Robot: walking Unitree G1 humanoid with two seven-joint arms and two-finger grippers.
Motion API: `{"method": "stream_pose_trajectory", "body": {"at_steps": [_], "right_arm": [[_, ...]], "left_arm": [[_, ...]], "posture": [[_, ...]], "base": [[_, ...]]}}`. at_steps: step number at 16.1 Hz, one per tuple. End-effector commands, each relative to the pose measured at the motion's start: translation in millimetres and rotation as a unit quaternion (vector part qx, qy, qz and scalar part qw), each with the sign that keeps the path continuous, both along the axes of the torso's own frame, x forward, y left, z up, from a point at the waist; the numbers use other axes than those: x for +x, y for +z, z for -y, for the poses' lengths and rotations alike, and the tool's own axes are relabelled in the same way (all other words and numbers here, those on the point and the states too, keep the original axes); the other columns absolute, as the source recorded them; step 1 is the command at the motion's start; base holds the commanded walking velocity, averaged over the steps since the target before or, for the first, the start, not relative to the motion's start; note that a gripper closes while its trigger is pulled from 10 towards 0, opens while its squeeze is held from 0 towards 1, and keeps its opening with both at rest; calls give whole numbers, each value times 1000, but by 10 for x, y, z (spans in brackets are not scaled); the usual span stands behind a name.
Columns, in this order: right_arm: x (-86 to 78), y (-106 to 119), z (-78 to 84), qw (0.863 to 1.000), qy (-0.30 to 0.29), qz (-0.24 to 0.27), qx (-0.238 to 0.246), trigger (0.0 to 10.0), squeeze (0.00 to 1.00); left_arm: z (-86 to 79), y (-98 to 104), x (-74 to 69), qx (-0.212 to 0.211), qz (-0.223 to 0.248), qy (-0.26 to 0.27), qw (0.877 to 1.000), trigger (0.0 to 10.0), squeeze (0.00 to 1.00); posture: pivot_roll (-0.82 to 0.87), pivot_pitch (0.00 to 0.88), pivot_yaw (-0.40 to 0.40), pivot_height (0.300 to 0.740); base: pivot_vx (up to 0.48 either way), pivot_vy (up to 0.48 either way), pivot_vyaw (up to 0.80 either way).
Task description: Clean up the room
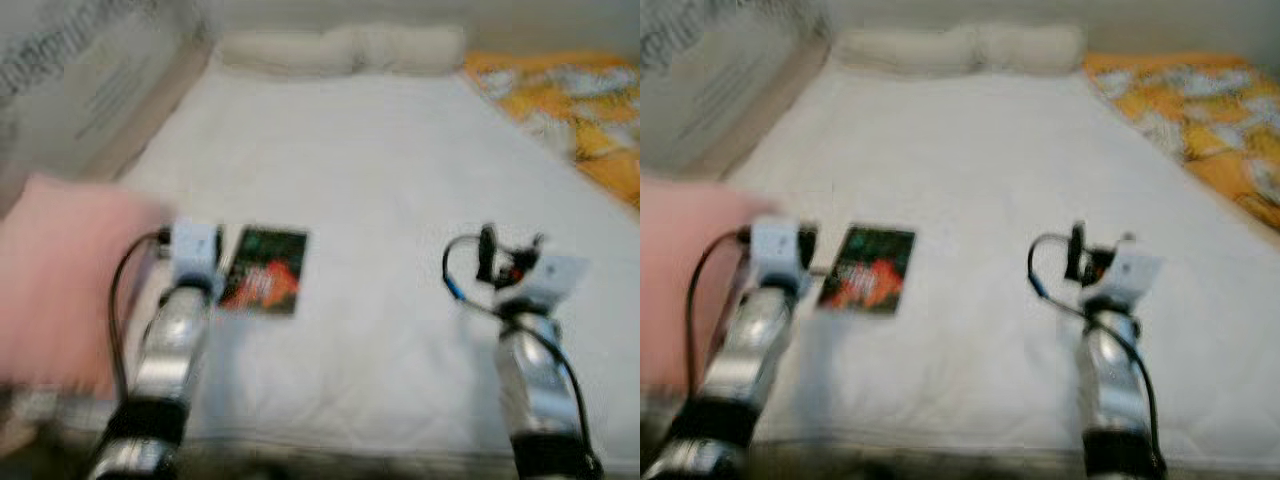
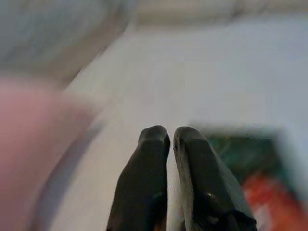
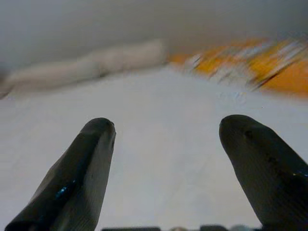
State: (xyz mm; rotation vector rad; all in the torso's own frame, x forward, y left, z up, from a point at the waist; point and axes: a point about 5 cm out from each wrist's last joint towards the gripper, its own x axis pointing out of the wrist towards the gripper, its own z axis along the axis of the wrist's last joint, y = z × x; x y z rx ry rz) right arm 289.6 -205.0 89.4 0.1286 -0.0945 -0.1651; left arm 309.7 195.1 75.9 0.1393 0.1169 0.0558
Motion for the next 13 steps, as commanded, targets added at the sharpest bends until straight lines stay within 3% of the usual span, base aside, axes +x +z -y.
{"method": "stream_pose_trajectory", "body": {"at_steps": [1, 3, 4, 5, 6, 7, 8, 13], "right_arm": [[36, 32, -1, 1000, 12, 3, 8, 10000, 0], [41, -7, -12, 1000, 16, -5, 8, 10000, 0], [58, -41, -28, 1000, 21, -9, 15, 10000, 0], [70, -44, -41, 999, 20, -10, 24, 10000, 0], [65, -54, -65, 999, 23, -11, 25, 10000, 0], [55, -70, -80, 999, 25, -13, 26, 10000, 0], [25, -115, -132, 999, 25, -17, 31, 10000, 0], [59, -87, -233, 999, 34, -7, 27, 10000, 0]], "left_arm": [[139, 49, 78, 23, -10, -36, 999, 10000, 1000], [181, 71, 99, 33, -15, -56, 998, 10000, 1000], [151, 135, 101, 8, -1, -42, 999, 10000, 0], [126, 166, 91, -13, 12, -24, 1000, 10000, 0], [118, 170, 78, 6, 17, -18, 1000, 10000, 0], [129, 166, 64, 11, 20, -22, 999, 10000, 75], [146, 142, 34, 12, 18, -37, 999, 10000, 1000], [249, 183, 125, 16, 19, -65, 998, 10000, 1000]], "posture": [[-48, 0, 18, 736], [-44, 0, 25, 736], [-31, 0, 29, 736], [-25, 0, 27, 736], [-21, 0, 28, 736], [-18, 0, 29, 736], [-15, 0, 32, 736], [-36, 0, 29, 736]], "base": [[0, 0, 0], [0, 0, 0], [0, 0, 0], [0, 0, 0], [0, 0, 0], [0, 0, 0], [0, 0, 0], [0, 0, 0]]}}
